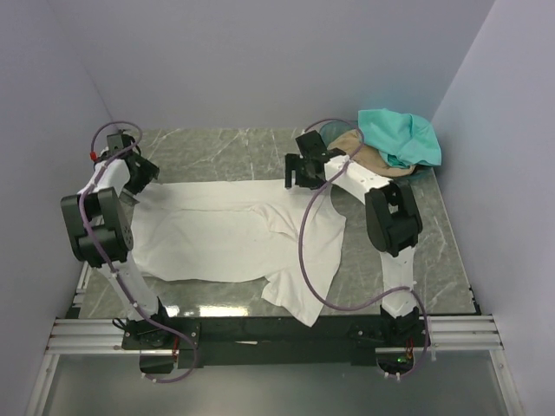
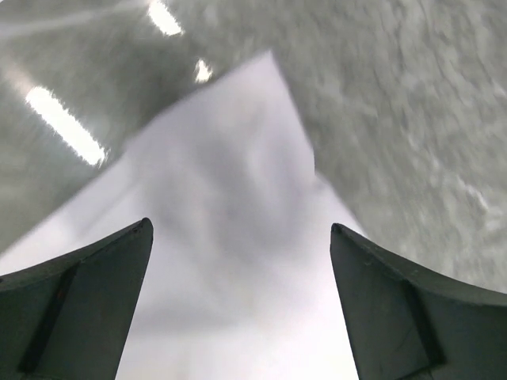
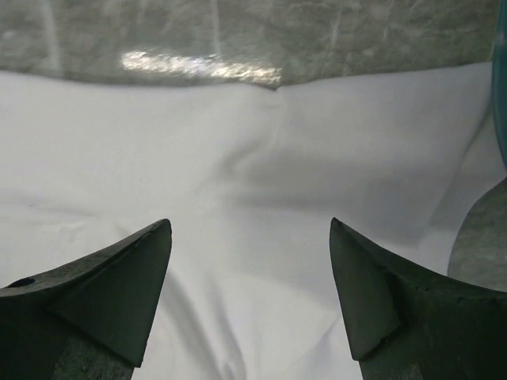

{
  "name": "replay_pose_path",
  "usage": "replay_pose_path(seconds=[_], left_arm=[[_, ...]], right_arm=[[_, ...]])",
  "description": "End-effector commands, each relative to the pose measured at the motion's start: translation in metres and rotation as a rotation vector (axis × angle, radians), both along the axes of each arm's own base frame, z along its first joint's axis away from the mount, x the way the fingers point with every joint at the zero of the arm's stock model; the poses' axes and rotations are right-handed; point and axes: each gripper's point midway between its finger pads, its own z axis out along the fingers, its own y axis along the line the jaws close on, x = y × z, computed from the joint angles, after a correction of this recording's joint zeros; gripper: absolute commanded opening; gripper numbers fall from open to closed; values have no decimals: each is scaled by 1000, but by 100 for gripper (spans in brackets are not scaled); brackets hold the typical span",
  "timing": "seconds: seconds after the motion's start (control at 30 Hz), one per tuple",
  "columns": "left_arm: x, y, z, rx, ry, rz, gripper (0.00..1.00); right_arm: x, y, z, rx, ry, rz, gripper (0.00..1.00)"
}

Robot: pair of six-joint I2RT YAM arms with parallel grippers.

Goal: Fold and stack the t-shirts
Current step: Fold the tshirt

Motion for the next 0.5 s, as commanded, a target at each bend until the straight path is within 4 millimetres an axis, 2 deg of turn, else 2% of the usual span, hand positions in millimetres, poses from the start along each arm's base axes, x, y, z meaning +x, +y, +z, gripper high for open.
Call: replay_pose_path(seconds=[0.0, 0.07, 0.1, 0.13, 0.17, 0.2, 0.23, 0.27, 0.3, 0.4, 0.47], left_arm=[[-27, -10, 51, 42, -87, 71, 99], [-57, -13, 49, 38, -75, 131, 99], [-67, -14, 46, 38, -71, 151, 99], [-89, -18, 37, 31, -61, 182, 99], [-98, -19, 33, 26, -71, 201, 99], [-109, -22, 35, 18, -91, 212, 99], [-131, -26, 14, -2, -47, 235, 99], [-140, -24, 10, 3, -45, 258, 99], [-153, -23, 5, 9, -24, 287, 99], [-190, -19, -2, 4, 28, 417, 99], [-204, -15, -6, 23, 41, 475, 100]], right_arm=[[-10, 31, 78, 121, -175, 77, 87], [-18, 37, 86, 126, -207, 91, 88], [-29, 40, 89, 129, -213, 105, 88], [-35, 43, 91, 139, -216, 106, 88], [-38, 46, 95, 163, -231, 100, 88], [-52, 47, 93, 172, -228, 107, 88], [-57, 48, 93, 186, -231, 103, 89], [-60, 51, 96, 215, -248, 94, 89], [-71, 47, 91, 225, -238, 95, 89], [-88, 44, 84, 253, -224, 93, 89], [-92, 40, 82, 254, -224, 84, 89]])
